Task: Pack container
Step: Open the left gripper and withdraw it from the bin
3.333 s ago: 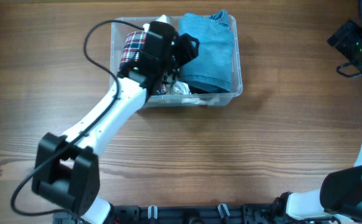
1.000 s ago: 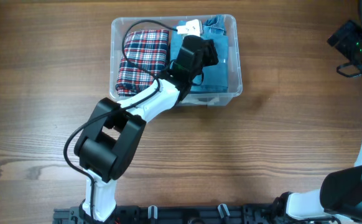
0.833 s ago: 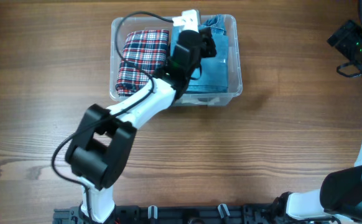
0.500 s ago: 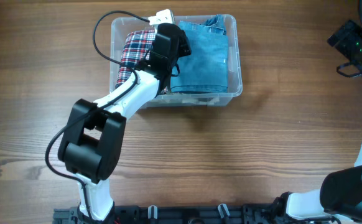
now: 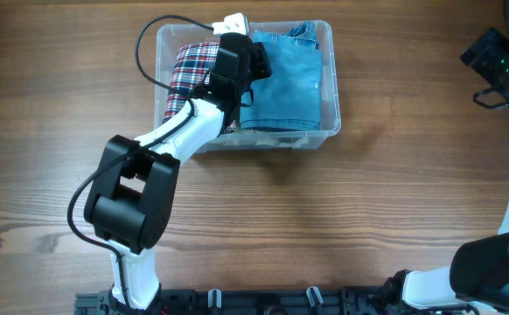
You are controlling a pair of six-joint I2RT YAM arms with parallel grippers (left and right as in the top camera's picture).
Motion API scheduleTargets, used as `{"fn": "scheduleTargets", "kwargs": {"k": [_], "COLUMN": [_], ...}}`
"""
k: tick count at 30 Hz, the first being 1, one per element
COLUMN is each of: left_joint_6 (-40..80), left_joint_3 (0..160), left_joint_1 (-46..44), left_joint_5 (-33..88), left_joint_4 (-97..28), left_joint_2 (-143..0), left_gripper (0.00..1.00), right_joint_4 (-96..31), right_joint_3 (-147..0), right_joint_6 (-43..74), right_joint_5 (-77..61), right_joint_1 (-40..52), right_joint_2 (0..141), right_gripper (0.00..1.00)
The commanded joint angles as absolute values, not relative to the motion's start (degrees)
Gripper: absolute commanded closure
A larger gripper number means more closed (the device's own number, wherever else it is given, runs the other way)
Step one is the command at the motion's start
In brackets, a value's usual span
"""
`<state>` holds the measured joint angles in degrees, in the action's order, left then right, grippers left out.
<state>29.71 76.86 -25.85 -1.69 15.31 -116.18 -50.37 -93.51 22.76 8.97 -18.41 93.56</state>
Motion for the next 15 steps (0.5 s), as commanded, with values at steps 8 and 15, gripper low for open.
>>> {"fn": "scheduleTargets", "kwargs": {"k": [8, 15], "left_joint_6": [28.7, 28.7], "left_joint_3": [76.6, 76.6], "left_joint_1": [-28.8, -28.8], "left_joint_5": [0.6, 0.6], "left_joint_4": [18.7, 16.0], "left_joint_2": [-114.3, -122.7], "left_gripper": [0.91, 0.90], "right_joint_4": [-50.3, -50.4], "right_joint_3": [-93.3, -93.3], "right_joint_6": [23.6, 23.6], "right_joint_5": [8.5, 8.5], "right_joint_1": [-18.2, -18.2], "right_joint_2": [94.2, 94.2], "right_gripper": [0.00, 0.00]}}
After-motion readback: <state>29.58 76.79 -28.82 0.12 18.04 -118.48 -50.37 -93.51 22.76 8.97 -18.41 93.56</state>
